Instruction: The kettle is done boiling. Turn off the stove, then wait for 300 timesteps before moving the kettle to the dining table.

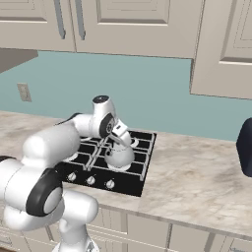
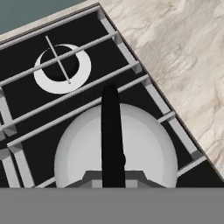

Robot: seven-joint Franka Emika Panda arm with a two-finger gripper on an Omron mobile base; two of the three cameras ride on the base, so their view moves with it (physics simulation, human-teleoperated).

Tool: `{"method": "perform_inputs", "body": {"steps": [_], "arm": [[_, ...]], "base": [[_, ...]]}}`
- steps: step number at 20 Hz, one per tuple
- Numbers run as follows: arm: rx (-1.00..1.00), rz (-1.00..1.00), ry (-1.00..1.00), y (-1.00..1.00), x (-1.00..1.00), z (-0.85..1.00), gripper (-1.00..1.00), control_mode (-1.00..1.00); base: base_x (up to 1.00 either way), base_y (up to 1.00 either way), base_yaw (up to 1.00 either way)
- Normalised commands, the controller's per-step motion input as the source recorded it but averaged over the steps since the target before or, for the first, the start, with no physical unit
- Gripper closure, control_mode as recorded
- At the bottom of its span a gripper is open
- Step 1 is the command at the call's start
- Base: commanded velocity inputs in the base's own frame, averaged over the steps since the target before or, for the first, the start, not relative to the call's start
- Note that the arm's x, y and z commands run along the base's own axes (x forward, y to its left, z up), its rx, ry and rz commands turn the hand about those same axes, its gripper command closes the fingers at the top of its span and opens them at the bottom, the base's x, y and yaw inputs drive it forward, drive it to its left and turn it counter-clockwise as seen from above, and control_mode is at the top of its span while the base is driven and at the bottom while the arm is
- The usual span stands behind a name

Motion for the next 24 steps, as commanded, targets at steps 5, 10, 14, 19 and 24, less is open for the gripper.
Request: {"method": "perform_inputs", "body": {"steps": [5,10,14,19,24], "arm": [[-0.05,-0.06,0.0,0.0,-0.32,0.46,1.0,-1.0],[-0.05,-0.06,0.0,0.0,-0.27,0.42,1.0,-1.0],[-0.04,-0.06,0.0,0.0,-0.25,0.39,1.0,-1.0],[-0.02,-0.04,0.0,0.0,-0.21,0.38,1.0,-1.0],[-0.01,-0.05,0.0,0.0,-0.23,0.37,1.0,-1.0]], "base": [[0.0,0.0,0.0],[0.0,0.0,0.0],[0.0,0.0,0.0],[0.0,0.0,0.0],[0.0,0.0,0.0]]}}
